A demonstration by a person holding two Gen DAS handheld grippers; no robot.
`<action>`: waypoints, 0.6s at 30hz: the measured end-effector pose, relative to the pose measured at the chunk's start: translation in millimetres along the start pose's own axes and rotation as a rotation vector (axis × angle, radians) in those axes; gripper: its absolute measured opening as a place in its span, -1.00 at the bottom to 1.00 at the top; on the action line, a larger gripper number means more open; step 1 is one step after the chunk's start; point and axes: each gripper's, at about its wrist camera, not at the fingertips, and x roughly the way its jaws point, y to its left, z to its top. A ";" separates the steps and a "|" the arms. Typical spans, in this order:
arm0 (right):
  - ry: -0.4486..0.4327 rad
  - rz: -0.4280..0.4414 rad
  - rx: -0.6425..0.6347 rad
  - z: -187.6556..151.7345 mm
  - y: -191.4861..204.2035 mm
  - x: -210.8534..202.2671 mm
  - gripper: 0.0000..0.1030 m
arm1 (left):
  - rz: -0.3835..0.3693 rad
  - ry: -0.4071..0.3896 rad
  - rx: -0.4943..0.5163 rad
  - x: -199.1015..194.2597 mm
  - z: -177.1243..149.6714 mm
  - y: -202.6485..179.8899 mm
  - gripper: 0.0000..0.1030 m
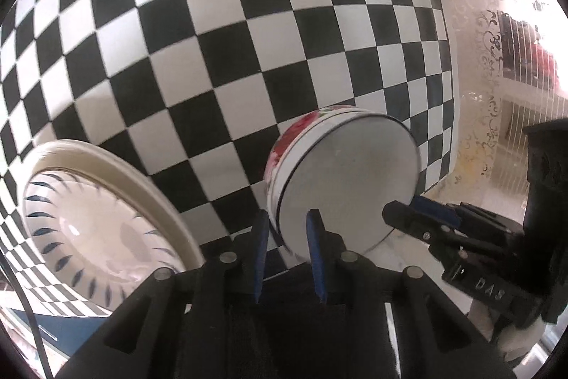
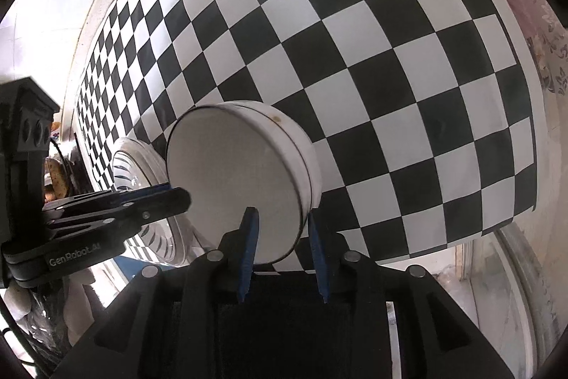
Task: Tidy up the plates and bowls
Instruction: 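Carry the black-rimmed bowl into the red-patterned bowl and open both grippers, then move both grippers to the plain white bowl and grasp its rim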
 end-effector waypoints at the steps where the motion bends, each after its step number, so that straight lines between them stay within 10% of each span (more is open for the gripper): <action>1: -0.002 0.000 -0.001 0.3 0.3 -0.9 -0.40 | 0.008 -0.013 0.003 -4.0 -1.1 0.7 -0.62; 7: -0.053 0.011 -0.015 8.1 2.0 -24.7 -0.40 | 0.059 -0.131 0.029 -36.1 4.6 -4.9 -0.62; 18: -0.423 0.021 -0.033 109.1 5.8 -119.5 0.03 | -0.009 -0.363 -0.019 -107.7 108.3 -15.4 -0.43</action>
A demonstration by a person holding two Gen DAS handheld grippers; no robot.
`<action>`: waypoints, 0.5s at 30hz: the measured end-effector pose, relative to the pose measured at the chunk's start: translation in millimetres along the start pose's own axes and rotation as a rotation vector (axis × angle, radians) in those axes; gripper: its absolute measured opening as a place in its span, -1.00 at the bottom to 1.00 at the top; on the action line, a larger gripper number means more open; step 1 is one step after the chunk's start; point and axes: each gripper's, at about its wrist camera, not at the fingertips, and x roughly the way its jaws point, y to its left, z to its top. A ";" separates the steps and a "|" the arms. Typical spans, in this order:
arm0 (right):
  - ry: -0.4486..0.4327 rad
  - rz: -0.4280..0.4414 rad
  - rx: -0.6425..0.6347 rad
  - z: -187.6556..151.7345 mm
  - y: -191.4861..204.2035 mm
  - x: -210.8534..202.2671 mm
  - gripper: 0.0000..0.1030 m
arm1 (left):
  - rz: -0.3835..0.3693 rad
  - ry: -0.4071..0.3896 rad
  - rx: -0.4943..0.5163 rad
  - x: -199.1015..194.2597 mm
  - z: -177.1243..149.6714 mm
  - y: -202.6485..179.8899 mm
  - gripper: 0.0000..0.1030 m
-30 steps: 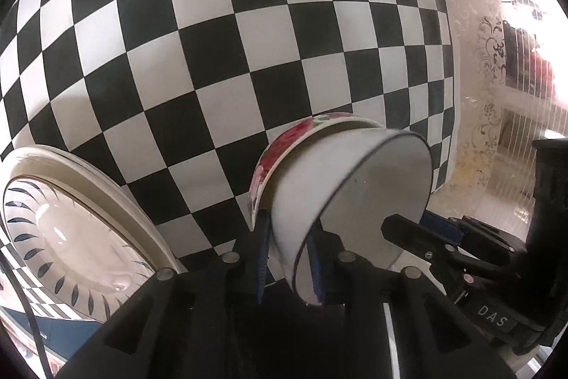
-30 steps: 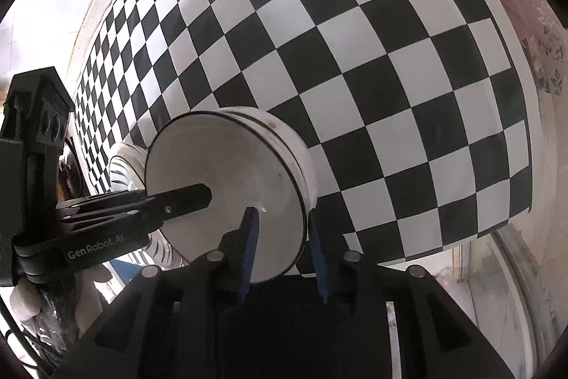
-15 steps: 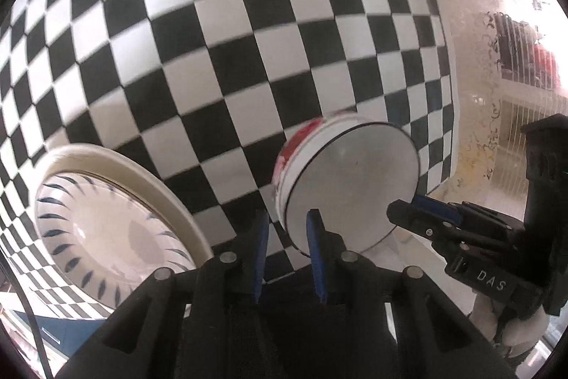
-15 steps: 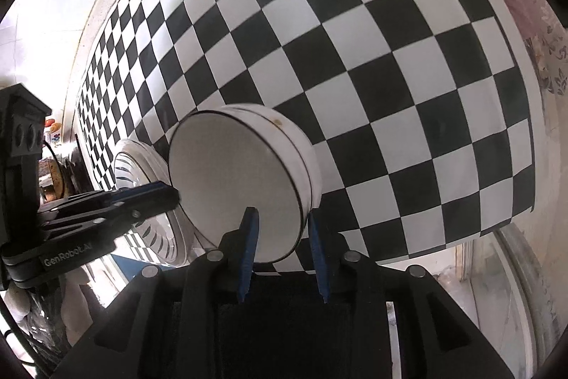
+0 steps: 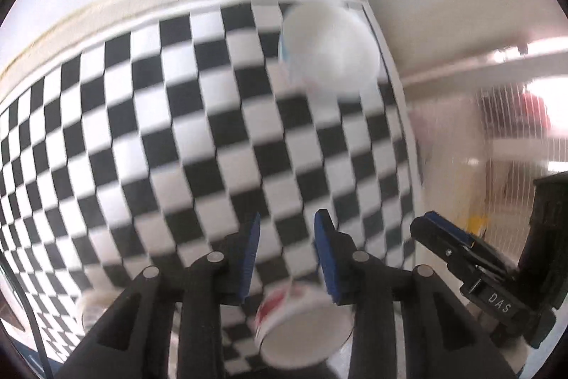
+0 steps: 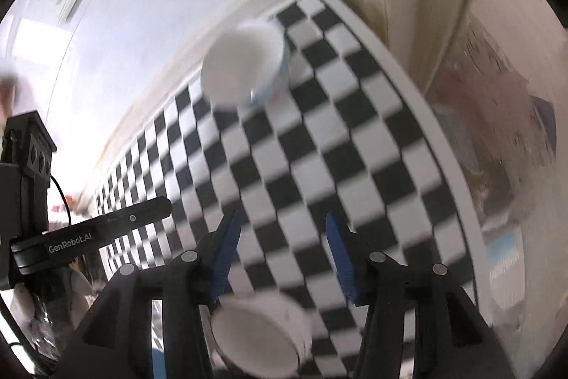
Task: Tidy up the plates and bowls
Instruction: 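Move both grippers to the plain white bowl and grasp its rim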
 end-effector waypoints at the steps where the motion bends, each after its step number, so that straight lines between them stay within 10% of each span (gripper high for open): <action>1: -0.009 0.010 0.009 15.7 -0.5 2.2 0.03 | -0.006 -0.008 -0.014 0.7 13.7 1.1 -0.43; 15: 0.042 -0.081 -0.035 138.9 15.7 72.7 -0.01 | 0.052 0.006 -0.023 62.3 121.5 -5.5 -0.44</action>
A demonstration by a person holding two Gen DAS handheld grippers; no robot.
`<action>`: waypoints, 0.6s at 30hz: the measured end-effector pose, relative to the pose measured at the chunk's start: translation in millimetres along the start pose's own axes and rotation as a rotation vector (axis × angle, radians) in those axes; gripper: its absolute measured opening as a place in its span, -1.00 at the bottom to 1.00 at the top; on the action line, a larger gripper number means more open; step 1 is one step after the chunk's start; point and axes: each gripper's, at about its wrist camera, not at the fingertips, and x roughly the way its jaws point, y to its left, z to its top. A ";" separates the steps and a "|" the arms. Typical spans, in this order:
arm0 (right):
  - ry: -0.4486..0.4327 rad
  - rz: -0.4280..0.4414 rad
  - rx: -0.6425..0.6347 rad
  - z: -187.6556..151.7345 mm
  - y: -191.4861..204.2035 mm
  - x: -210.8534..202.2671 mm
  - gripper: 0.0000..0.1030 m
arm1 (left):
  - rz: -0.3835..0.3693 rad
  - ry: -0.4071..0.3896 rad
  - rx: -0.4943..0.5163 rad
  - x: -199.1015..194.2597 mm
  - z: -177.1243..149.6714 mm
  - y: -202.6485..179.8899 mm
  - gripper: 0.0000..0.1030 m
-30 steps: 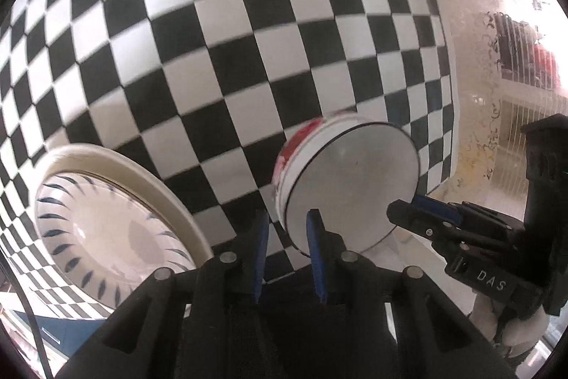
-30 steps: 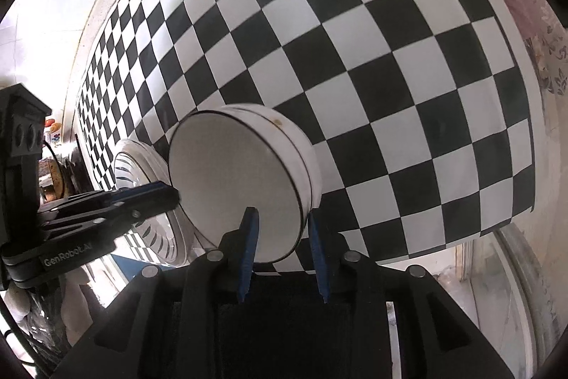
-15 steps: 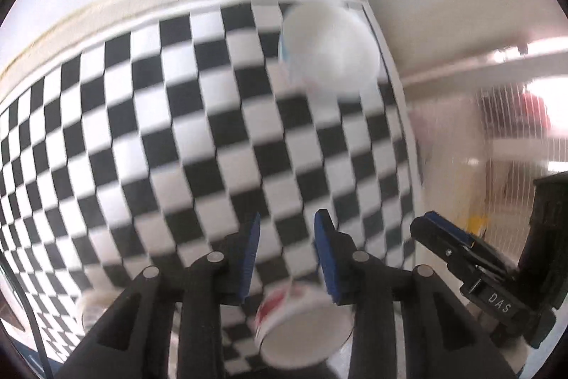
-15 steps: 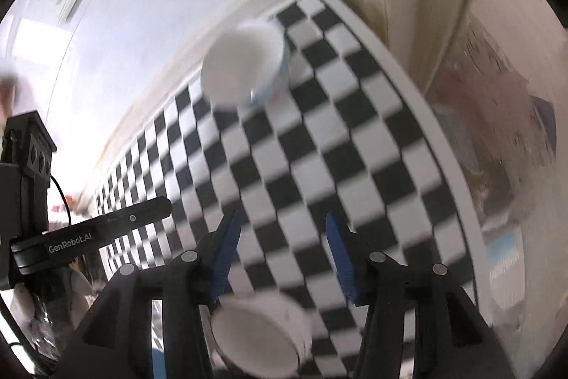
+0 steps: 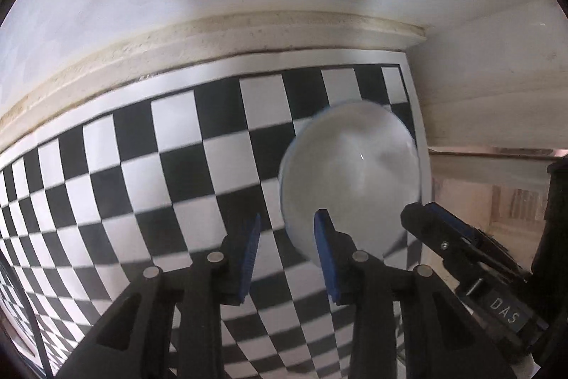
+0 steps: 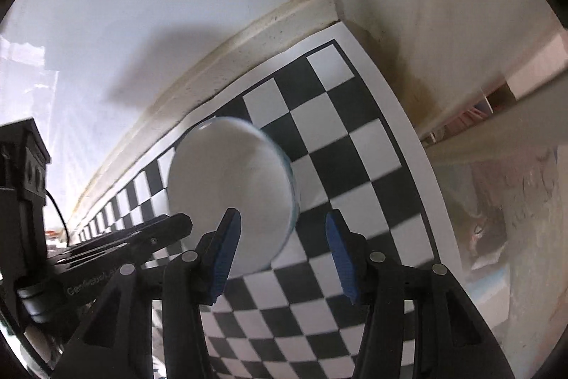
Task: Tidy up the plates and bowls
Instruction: 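Move both grippers to the plain white bowl and grasp its rim, then carry the plain white bowl onto the bowl stack and open both grippers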
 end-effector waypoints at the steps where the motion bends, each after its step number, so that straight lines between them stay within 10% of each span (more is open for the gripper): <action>1: 0.004 -0.009 -0.002 3.5 1.9 4.8 -0.12 | 0.010 0.000 0.008 2.4 2.4 -0.9 -0.44; 6: 0.038 -0.046 -0.003 11.3 4.0 22.7 -0.82 | 0.043 -0.012 0.031 13.1 12.1 -1.3 -0.70; 18: 0.030 -0.079 -0.022 11.0 6.4 21.3 -0.86 | 0.048 -0.025 0.063 17.4 6.9 -20.1 -0.81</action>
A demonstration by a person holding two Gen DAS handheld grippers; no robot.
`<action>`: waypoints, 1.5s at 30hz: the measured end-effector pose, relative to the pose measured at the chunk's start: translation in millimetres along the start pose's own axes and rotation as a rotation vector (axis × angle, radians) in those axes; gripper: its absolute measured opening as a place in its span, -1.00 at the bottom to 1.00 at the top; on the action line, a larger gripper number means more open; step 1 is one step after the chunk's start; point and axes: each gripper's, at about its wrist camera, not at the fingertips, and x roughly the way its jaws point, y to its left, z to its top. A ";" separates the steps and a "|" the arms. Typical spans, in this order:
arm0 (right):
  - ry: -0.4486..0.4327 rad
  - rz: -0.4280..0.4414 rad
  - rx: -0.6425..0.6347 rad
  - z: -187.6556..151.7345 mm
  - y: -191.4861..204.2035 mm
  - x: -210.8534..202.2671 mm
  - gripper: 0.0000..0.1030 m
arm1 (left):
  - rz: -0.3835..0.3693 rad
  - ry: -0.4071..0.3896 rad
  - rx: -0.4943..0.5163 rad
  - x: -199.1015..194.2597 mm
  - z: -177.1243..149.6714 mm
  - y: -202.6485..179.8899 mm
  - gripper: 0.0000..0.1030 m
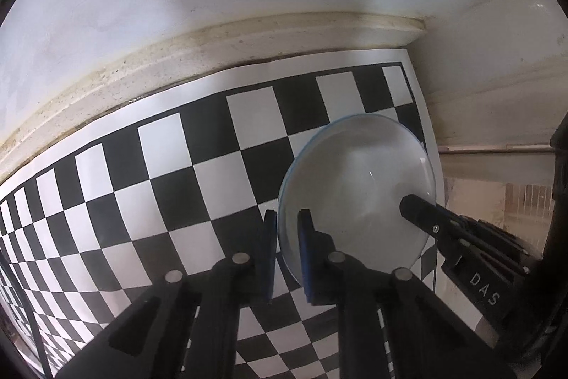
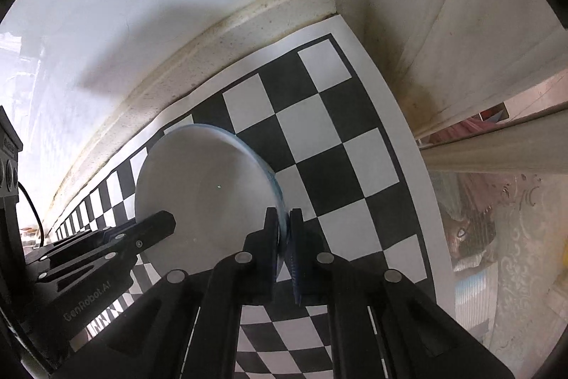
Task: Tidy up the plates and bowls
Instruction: 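Carry the plain white bowl onto the bowl stack and open both grippers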
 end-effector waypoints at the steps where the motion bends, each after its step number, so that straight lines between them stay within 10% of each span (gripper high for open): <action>1: 0.000 0.004 0.002 -1.4 -0.7 -2.2 -0.86 | 0.001 -0.003 -0.002 -2.2 -2.0 -0.6 -0.81; 17: -0.035 0.035 -0.007 -52.0 -5.7 -57.4 -0.87 | -0.016 -0.077 0.049 -63.6 -57.4 -13.3 -0.81; 45: -0.113 0.042 0.002 -263.8 0.9 -154.8 -0.86 | -0.074 -0.110 0.190 -143.8 -230.1 -14.0 -0.81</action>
